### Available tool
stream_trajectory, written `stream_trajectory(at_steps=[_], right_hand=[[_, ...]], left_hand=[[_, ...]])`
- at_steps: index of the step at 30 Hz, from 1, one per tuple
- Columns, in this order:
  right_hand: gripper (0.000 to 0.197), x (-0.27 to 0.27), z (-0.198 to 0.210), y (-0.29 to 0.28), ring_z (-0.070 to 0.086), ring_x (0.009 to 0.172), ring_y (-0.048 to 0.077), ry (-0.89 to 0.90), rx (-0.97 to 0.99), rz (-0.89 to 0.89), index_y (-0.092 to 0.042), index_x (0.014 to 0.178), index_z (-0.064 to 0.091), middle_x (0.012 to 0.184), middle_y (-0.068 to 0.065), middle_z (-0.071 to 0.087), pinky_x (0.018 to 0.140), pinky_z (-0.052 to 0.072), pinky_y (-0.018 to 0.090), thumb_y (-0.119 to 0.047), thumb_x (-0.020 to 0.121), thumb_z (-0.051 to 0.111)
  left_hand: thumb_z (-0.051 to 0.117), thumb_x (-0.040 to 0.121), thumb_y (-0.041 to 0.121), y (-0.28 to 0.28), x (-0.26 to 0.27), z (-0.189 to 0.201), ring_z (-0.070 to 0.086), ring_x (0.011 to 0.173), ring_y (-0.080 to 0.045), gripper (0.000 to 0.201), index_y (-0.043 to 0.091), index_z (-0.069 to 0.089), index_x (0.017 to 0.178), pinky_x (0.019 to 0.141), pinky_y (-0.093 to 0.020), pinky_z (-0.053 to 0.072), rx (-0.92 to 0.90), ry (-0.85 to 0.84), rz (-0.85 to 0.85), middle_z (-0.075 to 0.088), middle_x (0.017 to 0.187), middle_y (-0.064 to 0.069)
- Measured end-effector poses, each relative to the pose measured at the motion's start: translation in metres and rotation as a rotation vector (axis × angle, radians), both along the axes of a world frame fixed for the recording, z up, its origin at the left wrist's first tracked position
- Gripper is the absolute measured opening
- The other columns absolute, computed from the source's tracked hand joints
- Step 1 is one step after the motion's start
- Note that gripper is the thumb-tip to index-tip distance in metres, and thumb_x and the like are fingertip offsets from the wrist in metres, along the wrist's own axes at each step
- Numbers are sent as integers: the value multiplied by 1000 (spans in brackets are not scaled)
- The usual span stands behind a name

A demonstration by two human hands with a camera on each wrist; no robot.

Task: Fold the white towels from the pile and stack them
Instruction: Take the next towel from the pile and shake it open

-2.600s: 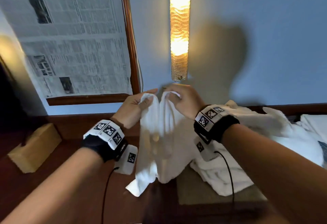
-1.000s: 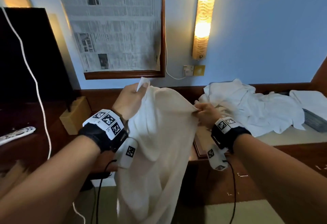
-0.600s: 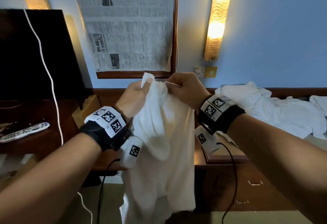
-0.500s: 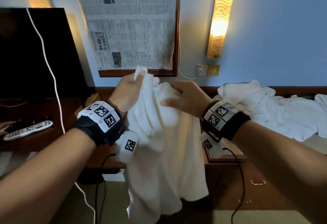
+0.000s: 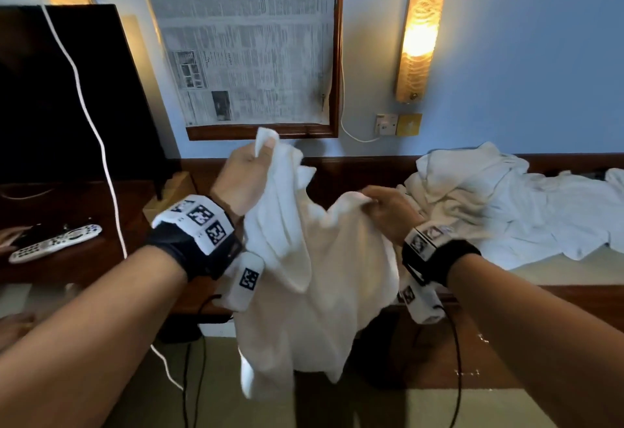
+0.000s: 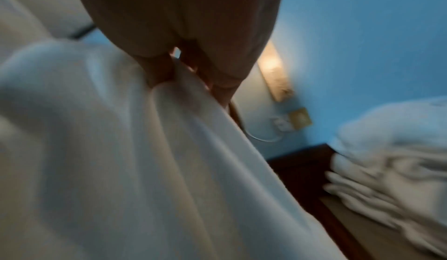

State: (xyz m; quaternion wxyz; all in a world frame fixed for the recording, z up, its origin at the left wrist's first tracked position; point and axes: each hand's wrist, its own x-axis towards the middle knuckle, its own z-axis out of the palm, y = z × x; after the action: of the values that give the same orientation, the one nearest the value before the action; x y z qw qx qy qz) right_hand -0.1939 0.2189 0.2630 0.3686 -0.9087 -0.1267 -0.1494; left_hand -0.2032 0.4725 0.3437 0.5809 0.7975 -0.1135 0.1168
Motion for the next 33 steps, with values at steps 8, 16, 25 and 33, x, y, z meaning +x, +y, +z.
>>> stream_trajectory(at_steps=[8,16,25,33], right_hand=[[37,8,80,28,43,54,5,-104,-66,85,-22,52,55,54,-5,50,58,36,23,-27,83,74],[25,-21,36,-7,55,57,2,190,-187,141,-19,69,65,63,-10,61,56,44,19,-33,88,72],[26,-20,-11,-62,55,57,9,424,-164,-51,-28,70,71,68,0,66,58,49,31,-35,93,64],[16,1,104,-28,63,75,9,-147,187,-15,-16,90,72,82,2,68,76,56,33,-6,94,60]], left_hand=[[42,104,43,-40,-3,-27,47,72,-17,41,13,58,81,71,-34,36,37,-57,-174,54,76,-5],[45,99,52,-20,15,-9,43,70,-21,45,22,46,65,70,-35,32,47,-65,-82,47,70,-9],[42,100,5,-29,13,13,42,51,3,51,32,47,57,61,-22,35,-81,-58,-149,44,53,19],[60,89,30,2,10,64,61,89,-27,20,23,79,92,84,-32,43,277,-34,-486,73,107,-14]])
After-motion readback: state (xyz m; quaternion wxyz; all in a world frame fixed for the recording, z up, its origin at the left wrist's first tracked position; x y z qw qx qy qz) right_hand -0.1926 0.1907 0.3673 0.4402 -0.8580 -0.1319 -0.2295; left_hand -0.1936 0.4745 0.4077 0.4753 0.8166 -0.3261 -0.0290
